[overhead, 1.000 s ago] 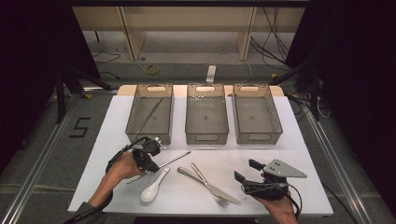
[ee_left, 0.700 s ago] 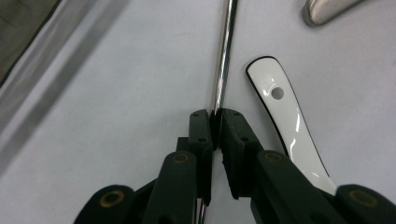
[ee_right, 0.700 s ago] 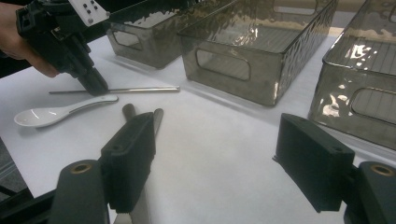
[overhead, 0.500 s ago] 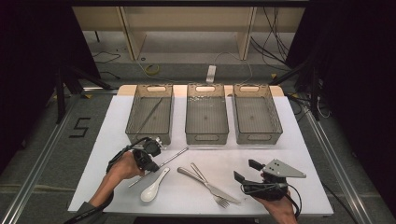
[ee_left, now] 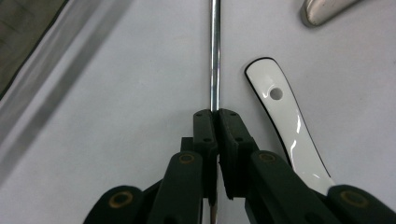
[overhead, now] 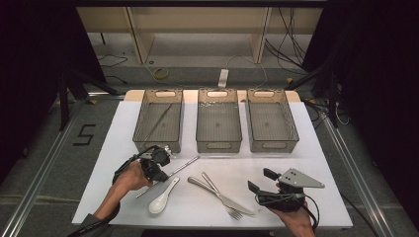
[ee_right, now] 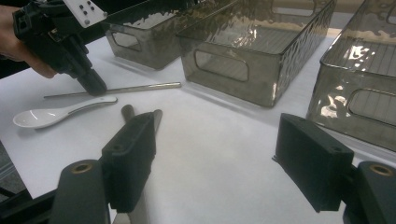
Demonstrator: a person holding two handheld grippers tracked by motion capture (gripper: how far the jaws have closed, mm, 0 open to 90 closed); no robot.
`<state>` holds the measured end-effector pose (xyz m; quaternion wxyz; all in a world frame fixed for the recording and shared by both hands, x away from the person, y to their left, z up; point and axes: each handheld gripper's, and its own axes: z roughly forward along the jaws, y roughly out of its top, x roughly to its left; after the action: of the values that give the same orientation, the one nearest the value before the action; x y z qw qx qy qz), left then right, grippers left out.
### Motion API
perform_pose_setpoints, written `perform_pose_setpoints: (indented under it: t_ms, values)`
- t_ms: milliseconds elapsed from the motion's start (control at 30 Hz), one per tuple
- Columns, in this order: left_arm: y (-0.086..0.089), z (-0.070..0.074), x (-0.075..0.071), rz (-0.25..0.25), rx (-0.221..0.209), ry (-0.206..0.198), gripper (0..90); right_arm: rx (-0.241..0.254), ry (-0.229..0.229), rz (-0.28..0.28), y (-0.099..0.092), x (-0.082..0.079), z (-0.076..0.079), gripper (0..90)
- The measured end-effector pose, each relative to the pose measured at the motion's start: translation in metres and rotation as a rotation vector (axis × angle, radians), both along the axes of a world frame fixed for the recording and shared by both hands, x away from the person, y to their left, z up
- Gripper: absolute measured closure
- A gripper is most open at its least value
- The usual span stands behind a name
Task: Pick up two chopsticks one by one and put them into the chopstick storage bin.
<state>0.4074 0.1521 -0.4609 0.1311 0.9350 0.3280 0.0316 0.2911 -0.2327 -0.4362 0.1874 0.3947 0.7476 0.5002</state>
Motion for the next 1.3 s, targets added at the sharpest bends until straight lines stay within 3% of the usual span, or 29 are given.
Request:
perform_pose_setpoints:
  t_ms: [433,733,1033,1200,1300]
  values:
    - [0.013,0.026,-0.002,0.006,-0.092,-0.013,85.4,0.003,-0.002,-0.006,-0.001,0.000,0.000,29.8]
    - [0.021,0.052,-0.005,0.014,-0.175,-0.076,85.4,0.003,-0.001,-0.005,-0.001,0.000,0.000,29.8]
    - [0.027,0.067,-0.006,0.057,-0.279,-0.172,85.4,0.002,-0.002,-0.005,-0.002,0.000,-0.001,29.0]
    - [0.030,0.074,-0.004,0.093,-0.297,-0.215,85.4,0.005,-0.003,-0.011,-0.003,0.000,0.000,28.7]
    - [0.031,0.075,-0.001,0.104,-0.315,-0.215,85.4,0.006,-0.004,-0.012,-0.003,0.000,0.000,28.3]
